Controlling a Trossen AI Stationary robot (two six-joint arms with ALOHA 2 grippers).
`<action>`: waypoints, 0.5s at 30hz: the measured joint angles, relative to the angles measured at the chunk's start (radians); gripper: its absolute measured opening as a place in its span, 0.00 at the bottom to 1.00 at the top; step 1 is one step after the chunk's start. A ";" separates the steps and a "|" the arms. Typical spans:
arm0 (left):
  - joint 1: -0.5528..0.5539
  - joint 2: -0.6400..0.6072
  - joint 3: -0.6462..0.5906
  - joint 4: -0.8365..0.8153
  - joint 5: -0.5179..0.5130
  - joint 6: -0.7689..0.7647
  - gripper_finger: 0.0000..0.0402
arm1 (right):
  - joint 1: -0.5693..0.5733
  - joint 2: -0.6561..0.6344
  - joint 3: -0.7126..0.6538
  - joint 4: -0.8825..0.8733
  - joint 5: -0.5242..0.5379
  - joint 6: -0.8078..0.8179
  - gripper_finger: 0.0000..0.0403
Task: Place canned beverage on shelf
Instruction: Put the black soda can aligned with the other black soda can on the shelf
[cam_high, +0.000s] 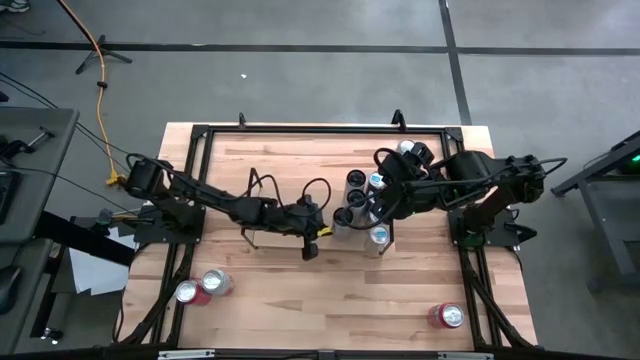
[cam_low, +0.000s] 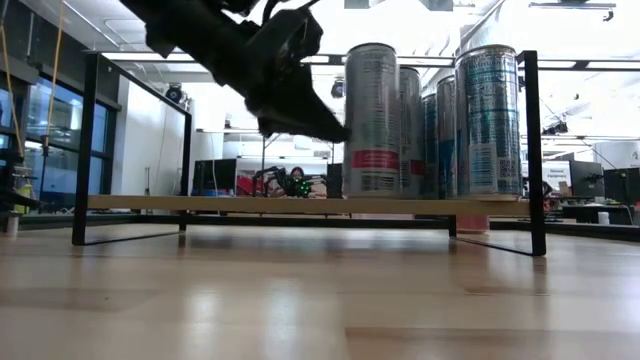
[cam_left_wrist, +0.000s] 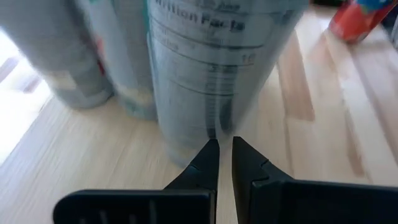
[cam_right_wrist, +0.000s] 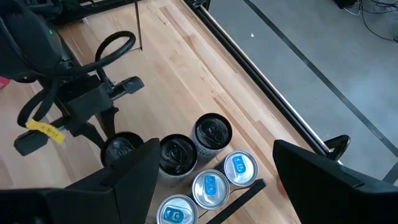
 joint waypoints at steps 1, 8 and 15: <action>0.000 0.004 0.007 0.000 0.002 0.008 0.00 | 0.000 0.000 0.000 0.000 0.000 0.000 0.74; 0.008 -0.007 0.055 -0.084 -0.085 0.105 0.00 | 0.000 0.000 0.000 0.000 -0.001 0.001 0.74; 0.038 0.004 0.094 -0.079 -0.086 0.116 0.00 | 0.000 0.000 0.000 0.000 -0.003 0.018 0.74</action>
